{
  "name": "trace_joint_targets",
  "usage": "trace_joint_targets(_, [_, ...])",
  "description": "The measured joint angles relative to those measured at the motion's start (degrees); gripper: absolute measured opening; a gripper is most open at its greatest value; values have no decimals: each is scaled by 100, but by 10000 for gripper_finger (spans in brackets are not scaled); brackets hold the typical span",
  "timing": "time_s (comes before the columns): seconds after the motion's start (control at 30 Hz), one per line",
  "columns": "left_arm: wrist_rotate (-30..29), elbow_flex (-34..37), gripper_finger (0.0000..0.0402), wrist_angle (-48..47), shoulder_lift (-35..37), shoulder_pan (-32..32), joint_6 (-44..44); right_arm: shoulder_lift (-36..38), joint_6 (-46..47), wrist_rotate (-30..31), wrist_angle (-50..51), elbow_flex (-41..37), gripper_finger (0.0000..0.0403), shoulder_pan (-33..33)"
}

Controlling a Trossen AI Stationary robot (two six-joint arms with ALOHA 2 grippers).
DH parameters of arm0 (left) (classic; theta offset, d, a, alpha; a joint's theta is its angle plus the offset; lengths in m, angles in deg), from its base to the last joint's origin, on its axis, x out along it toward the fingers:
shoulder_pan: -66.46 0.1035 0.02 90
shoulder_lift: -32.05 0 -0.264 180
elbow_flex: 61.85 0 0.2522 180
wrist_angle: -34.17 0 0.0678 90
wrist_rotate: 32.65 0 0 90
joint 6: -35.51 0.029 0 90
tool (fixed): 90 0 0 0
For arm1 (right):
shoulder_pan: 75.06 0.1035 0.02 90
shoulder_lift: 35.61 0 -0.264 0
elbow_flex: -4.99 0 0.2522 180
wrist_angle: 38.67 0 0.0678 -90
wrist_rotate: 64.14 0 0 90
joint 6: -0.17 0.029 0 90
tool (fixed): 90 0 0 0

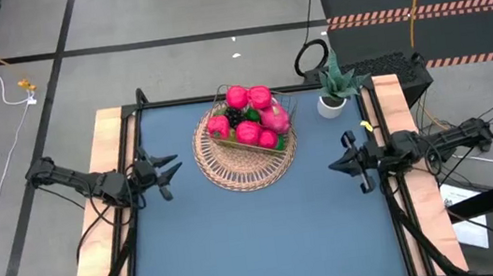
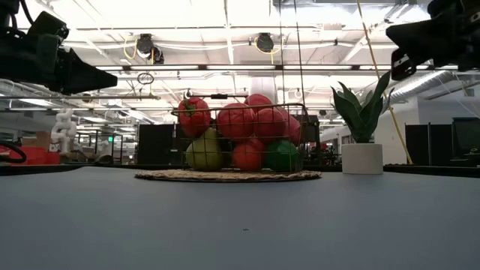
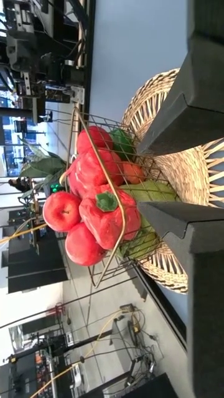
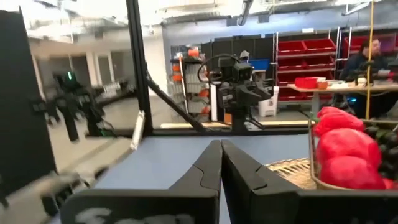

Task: Build produce basket
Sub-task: Return to Home Position

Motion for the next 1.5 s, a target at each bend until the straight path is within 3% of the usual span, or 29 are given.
trace_joint_targets(0.13, [0, 0, 131, 0, 0, 0, 0, 1, 309, 0, -13, -4, 0, 0])
trace_joint_targets(1.5, [0, 0, 131, 2, 0, -2, 0, 1, 304, 2, -24, -8, 0, 0])
